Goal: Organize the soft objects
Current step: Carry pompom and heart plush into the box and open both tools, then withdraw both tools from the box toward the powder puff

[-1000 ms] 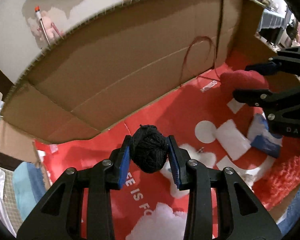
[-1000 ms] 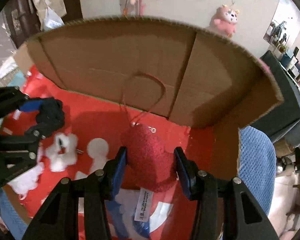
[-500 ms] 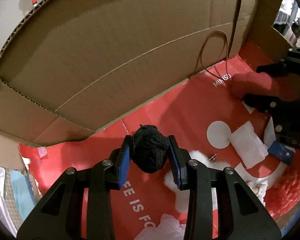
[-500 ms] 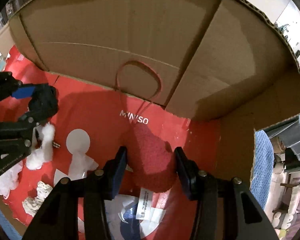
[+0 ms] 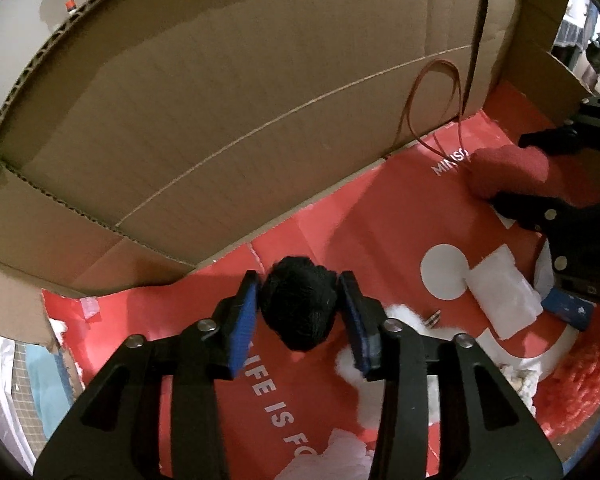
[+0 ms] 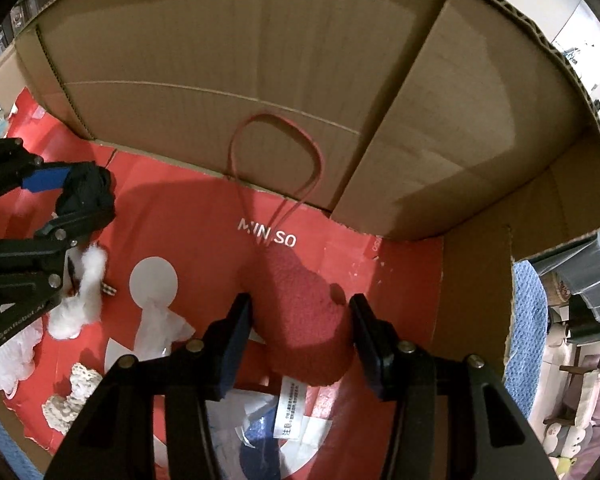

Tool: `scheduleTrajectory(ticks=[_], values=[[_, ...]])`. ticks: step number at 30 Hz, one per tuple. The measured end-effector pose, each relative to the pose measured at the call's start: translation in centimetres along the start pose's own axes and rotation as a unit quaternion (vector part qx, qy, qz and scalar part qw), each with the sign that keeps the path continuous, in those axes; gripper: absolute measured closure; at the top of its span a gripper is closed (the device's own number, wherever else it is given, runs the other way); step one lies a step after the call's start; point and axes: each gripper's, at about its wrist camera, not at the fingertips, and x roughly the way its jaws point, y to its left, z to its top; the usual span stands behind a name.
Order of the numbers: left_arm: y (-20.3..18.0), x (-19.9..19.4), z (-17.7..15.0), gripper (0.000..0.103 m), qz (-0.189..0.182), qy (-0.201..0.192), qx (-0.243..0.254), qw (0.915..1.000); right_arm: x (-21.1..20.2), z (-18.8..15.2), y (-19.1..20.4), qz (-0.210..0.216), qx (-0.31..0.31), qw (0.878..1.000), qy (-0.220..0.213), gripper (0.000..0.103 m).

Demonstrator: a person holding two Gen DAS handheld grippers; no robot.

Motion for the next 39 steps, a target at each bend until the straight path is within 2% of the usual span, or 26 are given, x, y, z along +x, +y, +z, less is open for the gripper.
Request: scheduleTrajectory(ticks=[2, 9, 16, 21, 23, 25, 31, 35, 39], values=[[0.1, -0.1, 0.0, 0.049, 0.003, -0.006, 0.000, 1.0000, -0.2, -0.1, 0.1, 0.000, -0.001, 1.000, 0.000, 0.051], [0.0, -1.0, -0.3, 0.047, -0.003, -0.010, 0.005, 0.9999, 1.0, 0.6, 0.2, 0.001, -0.003, 1.000, 0.001, 0.048], [0.1, -1.4, -0.4, 0.046, -0.003, -0.011, -0.003, 0.9999, 0.5, 0.8, 0.2, 0.004, -0.001, 1.000, 0.000, 0.047], [0.5, -2.6, -1.0, 0.040, -0.003, -0.016, -0.009, 0.9998, -0.3, 0.7, 0.2, 0.006, 0.004, 1.000, -0.005, 0.046], [0.5, -3.2, -1.5, 0.039, -0.005, -0.019, -0.012, 0.9997, -0.6, 0.3, 0.3, 0.005, 0.003, 1.000, -0.007, 0.045], [0.4, -4.0, -1.8, 0.039, -0.005, -0.023, -0.012, 0.9997, -1.3, 0.2, 0.3, 0.003, 0.003, 1.000, -0.011, 0.039], [0.4, -6.9, -2.7, 0.039, -0.013, -0.046, -0.026, 0.9985, -3.3, -0.5, 0.0, -0.003, 0.009, 1.000, -0.028, 0.038], [0.4, -9.1, -3.7, 0.032, -0.019, -0.072, -0.050, 0.9959, -5.1, -1.2, -0.2, -0.008, 0.016, 0.999, -0.043, 0.037], [0.2, -11.2, -5.2, 0.031, -0.017, -0.100, -0.064, 0.9928, -7.6, -2.4, 0.6, -0.014, 0.018, 0.998, -0.065, 0.032]])
